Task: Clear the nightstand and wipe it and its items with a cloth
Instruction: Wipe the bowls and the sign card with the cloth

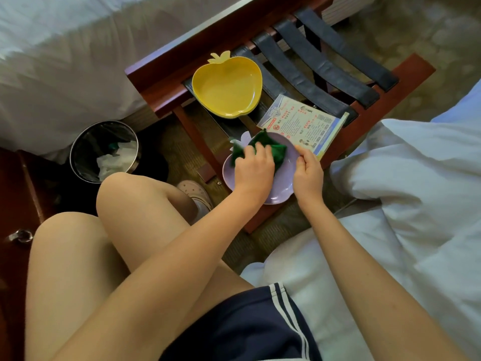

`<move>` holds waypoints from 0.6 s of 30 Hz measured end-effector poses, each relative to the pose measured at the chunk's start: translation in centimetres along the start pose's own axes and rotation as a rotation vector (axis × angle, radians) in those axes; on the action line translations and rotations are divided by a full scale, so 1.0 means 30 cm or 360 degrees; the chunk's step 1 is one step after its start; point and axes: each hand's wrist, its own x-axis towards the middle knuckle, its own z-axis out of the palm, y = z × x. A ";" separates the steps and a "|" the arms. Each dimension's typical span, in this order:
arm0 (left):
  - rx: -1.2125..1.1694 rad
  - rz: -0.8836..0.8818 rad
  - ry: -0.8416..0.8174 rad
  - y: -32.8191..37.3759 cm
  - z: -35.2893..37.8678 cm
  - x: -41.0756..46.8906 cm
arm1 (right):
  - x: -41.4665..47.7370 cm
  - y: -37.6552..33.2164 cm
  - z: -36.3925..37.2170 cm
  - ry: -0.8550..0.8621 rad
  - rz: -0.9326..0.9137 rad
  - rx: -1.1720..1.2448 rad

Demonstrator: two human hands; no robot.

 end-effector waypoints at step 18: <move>-0.0341 0.0149 0.0209 0.018 0.036 0.036 | -0.002 -0.008 -0.009 -0.0066 0.0136 0.0390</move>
